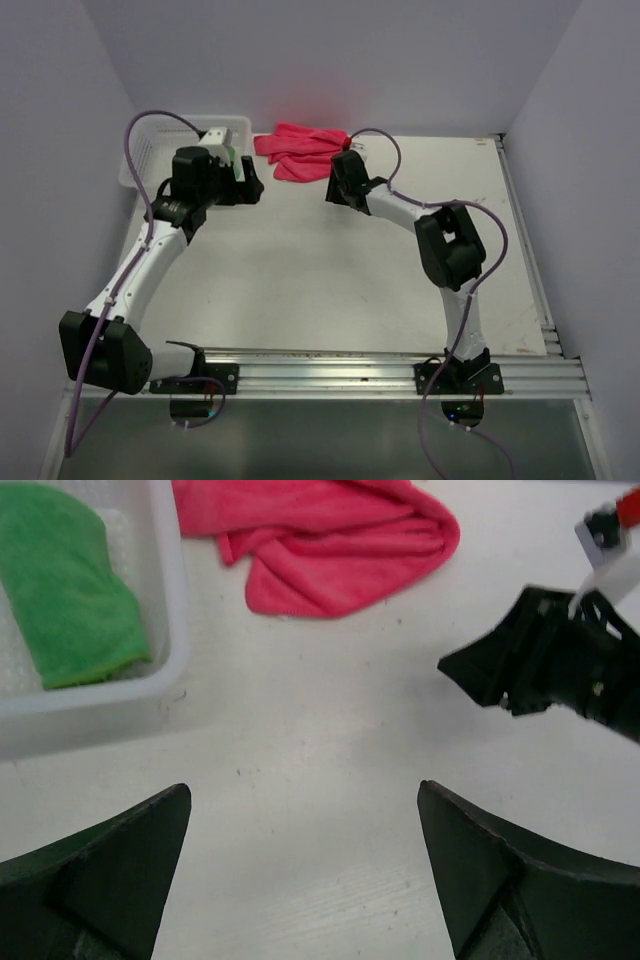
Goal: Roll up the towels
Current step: Move the towel to the center of the board
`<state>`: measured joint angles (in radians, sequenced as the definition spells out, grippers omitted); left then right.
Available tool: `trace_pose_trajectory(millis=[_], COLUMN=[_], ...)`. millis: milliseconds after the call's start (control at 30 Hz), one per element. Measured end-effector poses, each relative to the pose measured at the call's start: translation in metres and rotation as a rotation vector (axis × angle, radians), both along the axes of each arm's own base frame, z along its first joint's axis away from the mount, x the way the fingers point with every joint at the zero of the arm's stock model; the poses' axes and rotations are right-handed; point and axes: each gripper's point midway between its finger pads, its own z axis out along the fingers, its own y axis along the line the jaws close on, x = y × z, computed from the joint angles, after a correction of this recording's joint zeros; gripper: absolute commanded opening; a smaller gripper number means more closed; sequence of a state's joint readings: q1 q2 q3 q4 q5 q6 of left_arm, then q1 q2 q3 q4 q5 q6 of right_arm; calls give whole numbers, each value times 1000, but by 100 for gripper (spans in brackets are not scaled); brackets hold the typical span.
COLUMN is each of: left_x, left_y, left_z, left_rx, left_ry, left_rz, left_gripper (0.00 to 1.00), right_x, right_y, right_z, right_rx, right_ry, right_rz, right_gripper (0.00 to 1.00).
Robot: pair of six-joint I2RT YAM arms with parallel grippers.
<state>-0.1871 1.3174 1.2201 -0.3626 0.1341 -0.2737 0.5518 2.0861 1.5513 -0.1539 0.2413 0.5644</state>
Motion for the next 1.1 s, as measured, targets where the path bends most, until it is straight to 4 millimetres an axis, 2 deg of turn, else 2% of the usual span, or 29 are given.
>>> trace_pose_trajectory(millis=[133,233,300,467,533,667,733,767,800,900,1067,1100], left_x=[-32,-48,-49,-44,-44,-44,-44,-44,-44,-44,-45,-45], left_y=[-10,-8,-6,-4,-3,-1,-1,-1,-1,-1,-3,-3], left_z=[-61,-85,-87,-72,-69,-68,-68,-69,-69,-70,-71,-70], left_rx=[35,62,73,86,87,97,101,103,104,104,99,98], left_ry=[108,151,147,80,67,62,61,60,61,63,66,66], left_rz=[-41,-54,-54,-54,-52,-45,-48,-49,-50,-51,-61,-63], left_gripper=[100,100,100,100,100,100,100,100,100,100,100,100], right_x=[13,19,31,78,97,135,145,149,153,155,149,147], right_y=[3,2,1,-6,-9,-10,-13,-14,-15,-18,-18,-18], right_z=[-34,-51,-44,-39,-44,-40,-40,-40,-40,-45,-52,-53], right_rx=[-13,4,29,81,101,154,170,177,183,196,232,237], right_ry=[49,71,52,2,-10,-55,-67,-72,-75,-62,-43,-34], right_rz=[-9,-27,-42,-110,-137,-191,-214,-225,-235,-260,-257,-246], right_gripper=[47,53,56,62,62,61,60,58,44,24,1,0])
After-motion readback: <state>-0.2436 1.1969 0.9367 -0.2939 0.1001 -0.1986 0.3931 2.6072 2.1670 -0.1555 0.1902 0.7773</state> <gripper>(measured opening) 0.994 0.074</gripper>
